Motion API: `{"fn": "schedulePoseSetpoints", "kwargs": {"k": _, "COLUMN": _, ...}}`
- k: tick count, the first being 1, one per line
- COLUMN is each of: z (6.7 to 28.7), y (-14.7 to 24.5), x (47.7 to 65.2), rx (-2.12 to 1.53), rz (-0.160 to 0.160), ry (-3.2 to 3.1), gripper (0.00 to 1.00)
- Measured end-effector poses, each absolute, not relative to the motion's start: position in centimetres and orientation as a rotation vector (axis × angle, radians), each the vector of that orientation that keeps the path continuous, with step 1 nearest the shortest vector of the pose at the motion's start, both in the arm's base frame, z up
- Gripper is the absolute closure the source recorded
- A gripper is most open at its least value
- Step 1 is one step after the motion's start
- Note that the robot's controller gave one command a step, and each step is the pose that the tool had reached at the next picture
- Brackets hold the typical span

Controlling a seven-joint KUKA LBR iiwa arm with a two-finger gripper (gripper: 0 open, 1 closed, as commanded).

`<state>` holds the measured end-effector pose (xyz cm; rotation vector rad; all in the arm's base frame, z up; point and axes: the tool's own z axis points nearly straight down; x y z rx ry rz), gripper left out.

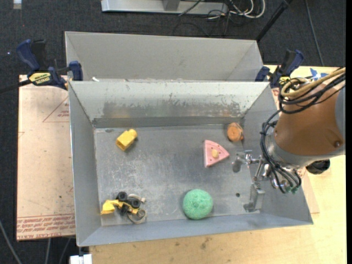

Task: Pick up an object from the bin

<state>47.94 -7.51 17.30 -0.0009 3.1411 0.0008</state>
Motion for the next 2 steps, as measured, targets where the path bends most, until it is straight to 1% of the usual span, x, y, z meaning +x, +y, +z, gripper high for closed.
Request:
{"fn": "schedulePoseSetpoints", "kwargs": {"k": 1, "z": 11.9, "y": -2.5, "x": 48.4, "rx": -0.223, "rz": 0.001, "ry": 3.130, "gripper": 0.00}}
{"fn": "schedulePoseSetpoints", "kwargs": {"k": 2, "z": 13.0, "y": 1.5, "x": 49.0, "rx": -0.366, "rz": 0.004, "ry": 3.115, "gripper": 0.00}}
